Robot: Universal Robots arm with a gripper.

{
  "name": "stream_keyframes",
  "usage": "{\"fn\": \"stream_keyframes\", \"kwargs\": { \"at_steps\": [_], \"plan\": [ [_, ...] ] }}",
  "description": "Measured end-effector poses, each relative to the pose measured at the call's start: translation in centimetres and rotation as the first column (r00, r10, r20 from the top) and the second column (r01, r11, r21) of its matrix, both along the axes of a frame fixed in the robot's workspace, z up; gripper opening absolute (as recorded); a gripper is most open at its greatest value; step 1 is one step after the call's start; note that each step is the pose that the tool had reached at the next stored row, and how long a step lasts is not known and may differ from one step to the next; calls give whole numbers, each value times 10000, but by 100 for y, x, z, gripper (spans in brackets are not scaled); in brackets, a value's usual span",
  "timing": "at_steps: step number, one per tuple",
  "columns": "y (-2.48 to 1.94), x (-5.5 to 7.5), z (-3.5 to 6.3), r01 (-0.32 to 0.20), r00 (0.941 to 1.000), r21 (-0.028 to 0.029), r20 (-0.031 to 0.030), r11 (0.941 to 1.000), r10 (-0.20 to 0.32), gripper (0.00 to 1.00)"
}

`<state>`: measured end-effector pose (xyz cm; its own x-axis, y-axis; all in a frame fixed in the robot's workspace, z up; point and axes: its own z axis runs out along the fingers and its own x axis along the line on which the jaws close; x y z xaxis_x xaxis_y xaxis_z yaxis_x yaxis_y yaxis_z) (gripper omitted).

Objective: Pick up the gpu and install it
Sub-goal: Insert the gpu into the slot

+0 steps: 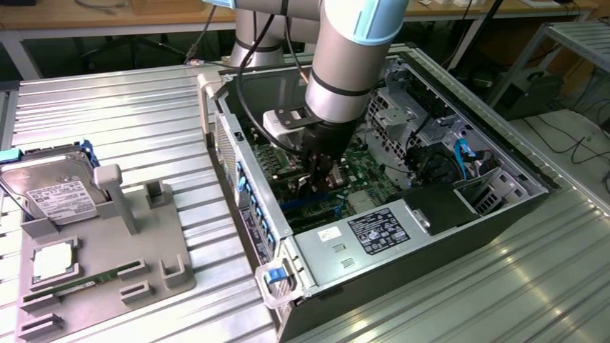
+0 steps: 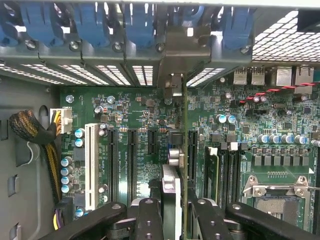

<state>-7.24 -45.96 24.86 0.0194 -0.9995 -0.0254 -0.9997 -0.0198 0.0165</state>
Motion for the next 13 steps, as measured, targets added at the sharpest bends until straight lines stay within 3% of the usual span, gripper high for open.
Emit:
{"fn": "stream_keyframes", "kwargs": {
  "at_steps": [13],
  "plan": [
    [0,0,-80,-1,10000,-1,-1,10000,1,28]
  ]
}}
